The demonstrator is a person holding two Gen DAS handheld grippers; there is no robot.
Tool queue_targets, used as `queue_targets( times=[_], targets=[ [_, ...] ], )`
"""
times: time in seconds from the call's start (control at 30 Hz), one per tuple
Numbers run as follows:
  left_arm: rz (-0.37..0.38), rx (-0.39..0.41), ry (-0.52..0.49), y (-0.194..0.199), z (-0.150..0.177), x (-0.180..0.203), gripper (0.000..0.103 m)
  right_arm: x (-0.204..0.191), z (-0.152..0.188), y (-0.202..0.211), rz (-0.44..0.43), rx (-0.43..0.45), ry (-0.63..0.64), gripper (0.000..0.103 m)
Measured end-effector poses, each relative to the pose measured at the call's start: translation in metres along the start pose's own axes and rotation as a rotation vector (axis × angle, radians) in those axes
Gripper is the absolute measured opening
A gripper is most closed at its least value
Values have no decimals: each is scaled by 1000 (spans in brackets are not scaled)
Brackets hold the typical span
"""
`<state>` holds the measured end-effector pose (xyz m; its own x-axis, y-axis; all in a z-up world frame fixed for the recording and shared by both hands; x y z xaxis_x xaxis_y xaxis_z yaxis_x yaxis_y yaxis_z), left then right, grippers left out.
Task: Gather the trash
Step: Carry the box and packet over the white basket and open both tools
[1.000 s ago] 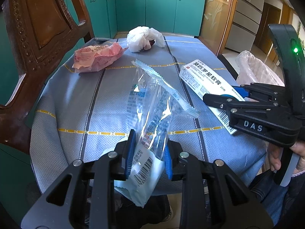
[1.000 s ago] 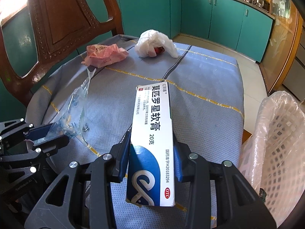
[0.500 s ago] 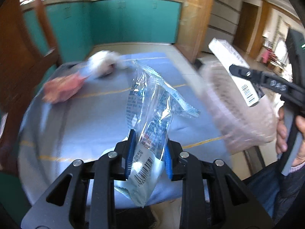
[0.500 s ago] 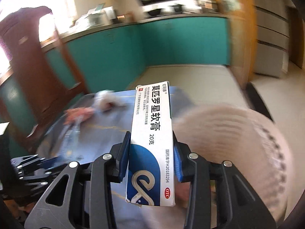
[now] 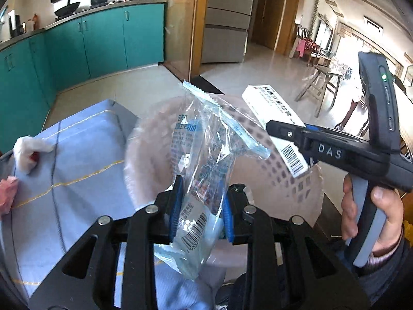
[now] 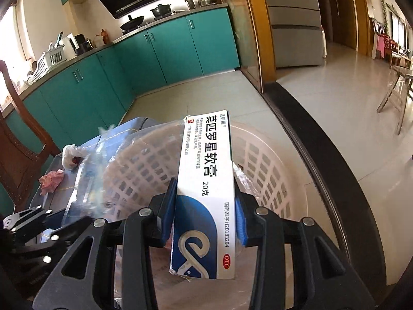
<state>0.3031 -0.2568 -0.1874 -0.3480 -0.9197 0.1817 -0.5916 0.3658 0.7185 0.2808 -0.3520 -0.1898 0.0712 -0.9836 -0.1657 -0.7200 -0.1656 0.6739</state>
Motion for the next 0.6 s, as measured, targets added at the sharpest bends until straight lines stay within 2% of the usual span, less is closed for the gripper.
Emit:
queue_targets(
  times=[0.07, 0.2, 0.27, 0.43, 0.5, 0.6],
  targets=[
    [-4, 0, 9, -7, -4, -2, 47, 0, 0, -3, -4, -11, -3, 42],
    [-9, 4, 10, -11, -7, -4, 55, -4, -3, -2, -28, -6, -9, 54],
    [-14, 8, 19, -5, -6, -7, 60, -6, -4, 0, -28, 0, -6, 57],
    [-45, 32, 61, 6, -8, -32, 63, -10, -4, -4, -29, -9, -13, 60],
    [-86, 67, 83, 16, -11, -51, 63, -13, -6, -6, -36, -8, -12, 60],
    [-278, 181, 147, 39, -24, -122, 63, -26, -11, -7, -56, 1, -10, 60]
  ],
)
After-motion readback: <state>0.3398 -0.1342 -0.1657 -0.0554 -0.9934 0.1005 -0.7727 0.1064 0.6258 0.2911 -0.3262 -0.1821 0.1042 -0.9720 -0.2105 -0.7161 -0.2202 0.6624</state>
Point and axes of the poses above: each gripper's, at about its wrist camera, not at the fingertips, and y roughly against the way its jaws point, x to its right, z to its underside, the point moved 10 cm from there along -y, roughly the way its jaws point, and after that the axes turned 9 degrees about y, right-handed, at the moved point
